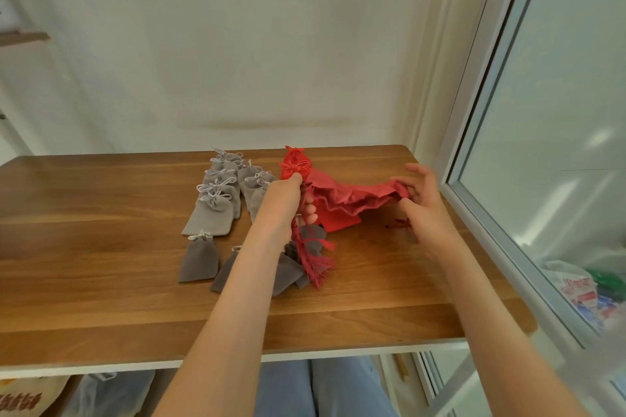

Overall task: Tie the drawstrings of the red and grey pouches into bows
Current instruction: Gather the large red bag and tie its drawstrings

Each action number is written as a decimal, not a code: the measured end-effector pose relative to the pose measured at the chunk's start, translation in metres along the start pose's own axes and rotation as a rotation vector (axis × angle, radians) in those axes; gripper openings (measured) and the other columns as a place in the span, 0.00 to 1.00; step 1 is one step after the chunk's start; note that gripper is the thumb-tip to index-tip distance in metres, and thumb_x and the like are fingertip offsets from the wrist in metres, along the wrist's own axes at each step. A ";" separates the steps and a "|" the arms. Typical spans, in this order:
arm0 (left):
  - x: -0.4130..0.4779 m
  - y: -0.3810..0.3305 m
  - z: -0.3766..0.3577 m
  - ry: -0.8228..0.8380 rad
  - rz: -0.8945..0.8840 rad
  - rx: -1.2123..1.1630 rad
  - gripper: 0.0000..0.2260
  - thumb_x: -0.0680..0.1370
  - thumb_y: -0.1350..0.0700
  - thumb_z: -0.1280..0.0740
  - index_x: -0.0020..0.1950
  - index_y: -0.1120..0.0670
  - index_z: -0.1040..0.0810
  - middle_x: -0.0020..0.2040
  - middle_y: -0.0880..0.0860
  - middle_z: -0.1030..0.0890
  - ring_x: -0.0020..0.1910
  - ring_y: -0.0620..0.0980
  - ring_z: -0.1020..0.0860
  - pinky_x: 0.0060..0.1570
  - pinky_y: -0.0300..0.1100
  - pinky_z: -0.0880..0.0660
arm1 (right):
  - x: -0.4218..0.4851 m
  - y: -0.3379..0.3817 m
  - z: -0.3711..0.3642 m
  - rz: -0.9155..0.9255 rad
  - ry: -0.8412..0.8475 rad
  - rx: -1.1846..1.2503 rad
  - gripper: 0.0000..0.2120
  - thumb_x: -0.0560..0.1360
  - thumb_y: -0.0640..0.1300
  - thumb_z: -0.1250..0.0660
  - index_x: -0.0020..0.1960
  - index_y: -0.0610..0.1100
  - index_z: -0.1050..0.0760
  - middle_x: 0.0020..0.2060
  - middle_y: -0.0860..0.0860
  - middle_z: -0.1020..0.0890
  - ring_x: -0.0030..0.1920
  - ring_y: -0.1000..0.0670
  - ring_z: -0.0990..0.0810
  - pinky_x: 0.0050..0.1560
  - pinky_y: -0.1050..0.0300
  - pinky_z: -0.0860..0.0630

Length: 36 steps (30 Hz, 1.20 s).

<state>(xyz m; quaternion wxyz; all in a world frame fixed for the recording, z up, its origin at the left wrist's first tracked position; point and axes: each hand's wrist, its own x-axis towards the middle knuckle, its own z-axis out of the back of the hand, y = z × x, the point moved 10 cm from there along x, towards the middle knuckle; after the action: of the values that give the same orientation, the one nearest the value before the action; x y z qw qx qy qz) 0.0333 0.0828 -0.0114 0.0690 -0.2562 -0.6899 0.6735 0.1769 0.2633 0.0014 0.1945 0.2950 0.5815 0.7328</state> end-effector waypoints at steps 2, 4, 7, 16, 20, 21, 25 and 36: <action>0.001 0.000 0.002 0.025 -0.004 0.005 0.11 0.81 0.51 0.40 0.43 0.56 0.27 0.28 0.51 0.28 0.20 0.45 0.34 0.21 0.37 0.35 | 0.000 -0.002 0.010 -0.004 -0.076 -0.059 0.24 0.78 0.33 0.39 0.66 0.53 0.40 0.56 0.56 0.24 0.54 0.59 0.24 0.54 0.60 0.27; 0.001 0.000 0.001 0.077 -0.012 0.056 0.07 0.79 0.52 0.37 0.44 0.55 0.26 0.29 0.51 0.27 0.20 0.44 0.37 0.19 0.36 0.39 | 0.000 -0.004 0.021 -0.029 -0.163 -0.105 0.19 0.78 0.40 0.36 0.64 0.52 0.39 0.51 0.60 0.26 0.47 0.60 0.23 0.47 0.62 0.27; -0.001 -0.004 0.001 0.121 -0.062 0.187 0.05 0.79 0.62 0.39 0.44 0.59 0.27 0.33 0.53 0.25 0.23 0.45 0.32 0.22 0.37 0.33 | -0.002 -0.010 0.035 -0.069 -0.270 -0.203 0.12 0.76 0.45 0.33 0.56 0.49 0.33 0.48 0.55 0.24 0.47 0.55 0.22 0.42 0.60 0.27; -0.005 -0.022 0.017 -0.028 -0.240 0.472 0.10 0.81 0.53 0.40 0.43 0.56 0.26 0.32 0.53 0.21 0.28 0.48 0.24 0.32 0.42 0.23 | -0.002 -0.019 0.037 -0.158 -0.248 -0.462 0.07 0.79 0.45 0.38 0.53 0.46 0.23 0.49 0.50 0.22 0.45 0.53 0.25 0.42 0.58 0.30; -0.007 -0.036 0.027 -0.183 -0.354 0.671 0.19 0.81 0.49 0.41 0.32 0.55 0.34 0.29 0.51 0.31 0.30 0.48 0.32 0.31 0.42 0.36 | -0.005 -0.017 0.040 -0.153 -0.278 -0.384 0.07 0.80 0.46 0.40 0.50 0.46 0.24 0.39 0.53 0.23 0.37 0.56 0.26 0.36 0.60 0.29; -0.007 -0.037 0.028 -0.190 -0.360 0.661 0.19 0.81 0.49 0.42 0.32 0.56 0.33 0.30 0.52 0.31 0.31 0.48 0.33 0.32 0.43 0.37 | -0.006 -0.018 0.039 -0.153 -0.280 -0.370 0.07 0.80 0.46 0.41 0.50 0.46 0.25 0.37 0.53 0.23 0.36 0.55 0.26 0.36 0.60 0.28; -0.009 -0.037 0.026 -0.187 -0.333 0.614 0.21 0.82 0.48 0.44 0.43 0.62 0.21 0.37 0.55 0.23 0.34 0.47 0.28 0.37 0.44 0.34 | -0.005 -0.019 0.038 -0.174 -0.305 -0.356 0.09 0.80 0.49 0.41 0.49 0.46 0.25 0.40 0.52 0.23 0.38 0.54 0.26 0.36 0.59 0.29; -0.013 -0.046 0.031 -0.289 -0.452 0.630 0.17 0.82 0.49 0.44 0.36 0.55 0.34 0.32 0.49 0.32 0.32 0.45 0.33 0.31 0.39 0.39 | -0.002 -0.018 0.029 -0.185 -0.236 -0.304 0.18 0.81 0.54 0.45 0.40 0.41 0.30 0.34 0.48 0.29 0.35 0.50 0.30 0.35 0.55 0.34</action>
<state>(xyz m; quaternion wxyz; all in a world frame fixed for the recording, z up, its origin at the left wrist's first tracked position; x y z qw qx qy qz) 0.0186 0.0508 0.0341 0.1928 0.0327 -0.4917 0.8485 0.1966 0.2884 -0.0125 0.3699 0.2913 0.4621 0.7516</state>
